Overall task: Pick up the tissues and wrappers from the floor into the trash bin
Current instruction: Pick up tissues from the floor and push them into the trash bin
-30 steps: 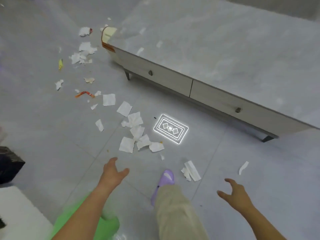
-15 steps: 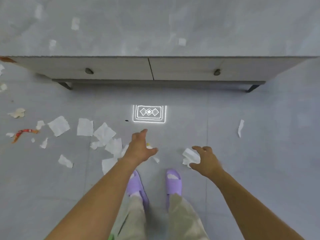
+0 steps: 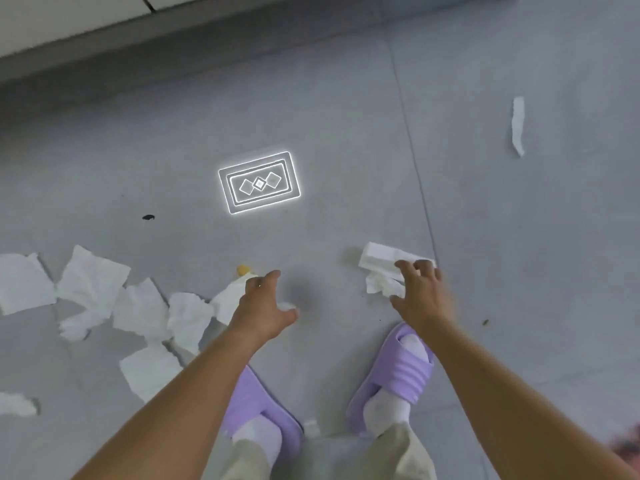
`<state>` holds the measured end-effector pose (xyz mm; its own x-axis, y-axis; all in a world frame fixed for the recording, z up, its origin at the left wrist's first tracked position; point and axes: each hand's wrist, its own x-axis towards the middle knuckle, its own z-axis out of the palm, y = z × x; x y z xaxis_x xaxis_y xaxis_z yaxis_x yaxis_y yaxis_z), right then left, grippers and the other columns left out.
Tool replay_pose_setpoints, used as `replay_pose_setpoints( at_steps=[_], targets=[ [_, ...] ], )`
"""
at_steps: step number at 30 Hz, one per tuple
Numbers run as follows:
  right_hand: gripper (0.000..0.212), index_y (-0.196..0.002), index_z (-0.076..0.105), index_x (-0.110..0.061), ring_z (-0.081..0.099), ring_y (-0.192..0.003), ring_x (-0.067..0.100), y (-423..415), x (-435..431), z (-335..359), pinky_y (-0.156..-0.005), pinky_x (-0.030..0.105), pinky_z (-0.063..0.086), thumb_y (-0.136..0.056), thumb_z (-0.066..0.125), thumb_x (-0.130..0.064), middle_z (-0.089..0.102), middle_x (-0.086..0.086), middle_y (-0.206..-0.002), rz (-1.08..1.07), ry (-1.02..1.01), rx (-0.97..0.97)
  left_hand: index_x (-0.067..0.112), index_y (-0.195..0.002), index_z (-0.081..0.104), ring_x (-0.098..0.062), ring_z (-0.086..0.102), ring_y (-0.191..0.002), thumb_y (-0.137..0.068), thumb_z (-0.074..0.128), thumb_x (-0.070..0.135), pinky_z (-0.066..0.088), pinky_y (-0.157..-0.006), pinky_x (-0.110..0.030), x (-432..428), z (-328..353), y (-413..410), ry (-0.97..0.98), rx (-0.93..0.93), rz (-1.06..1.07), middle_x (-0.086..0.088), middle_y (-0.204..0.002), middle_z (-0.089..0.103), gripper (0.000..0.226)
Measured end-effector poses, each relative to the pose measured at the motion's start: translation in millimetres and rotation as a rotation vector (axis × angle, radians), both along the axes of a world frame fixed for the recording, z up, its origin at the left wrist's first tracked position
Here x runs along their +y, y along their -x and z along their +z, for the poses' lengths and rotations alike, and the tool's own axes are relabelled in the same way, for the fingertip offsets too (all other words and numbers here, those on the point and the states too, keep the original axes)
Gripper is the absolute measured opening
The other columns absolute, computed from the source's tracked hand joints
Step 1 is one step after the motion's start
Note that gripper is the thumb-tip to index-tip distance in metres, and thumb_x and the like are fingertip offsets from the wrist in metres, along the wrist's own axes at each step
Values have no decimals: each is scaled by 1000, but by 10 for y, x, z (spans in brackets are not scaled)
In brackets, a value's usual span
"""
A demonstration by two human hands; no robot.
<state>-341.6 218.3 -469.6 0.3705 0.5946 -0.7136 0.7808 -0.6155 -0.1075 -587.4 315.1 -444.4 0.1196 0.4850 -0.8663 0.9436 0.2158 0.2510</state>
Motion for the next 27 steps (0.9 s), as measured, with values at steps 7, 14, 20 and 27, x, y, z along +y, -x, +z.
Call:
replay_pose_setpoints(
  at_steps=[7, 14, 20, 27],
  targets=[
    [70, -132, 29, -33, 31, -122, 35, -28, -18, -850, -80, 44, 48, -75, 68, -21, 25, 9, -138, 213, 9, -38, 25, -140, 27, -27, 52, -114, -76, 69, 35, 37, -84, -25, 281, -785, -627, -113, -120, -76, -9, -141, 30, 77],
    [24, -108, 61, -12, 54, -100, 34, -649, 331, -1022, -74, 31, 40, -85, 54, -10, 55, 13, -109, -142, -342, 99, 22, -139, 28, -32, 37, -127, -75, 70, 36, 40, -99, -43, 616, -977, -1007, -285, -116, -225, -8, -142, 30, 78],
    [20, -97, 69, -22, 40, -123, 31, -1983, 1143, -861, -97, 34, 38, -80, 63, -31, 35, 5, -141, -364, -486, -204, 34, -136, 18, -39, 25, -131, -66, 74, 49, 37, -99, -51, 899, -1066, -1201, -368, 76, -442, -5, -151, 11, 91],
    [25, -100, 61, -32, 18, -140, 31, -2730, 1540, -1065, -112, 32, 21, -77, 71, -32, 13, 4, -157, -436, -159, -140, 44, -138, 7, -48, 24, -128, -68, 60, 66, 37, -101, -50, 902, -1193, -1353, -261, 113, -510, -5, -153, -8, 92]
  ],
)
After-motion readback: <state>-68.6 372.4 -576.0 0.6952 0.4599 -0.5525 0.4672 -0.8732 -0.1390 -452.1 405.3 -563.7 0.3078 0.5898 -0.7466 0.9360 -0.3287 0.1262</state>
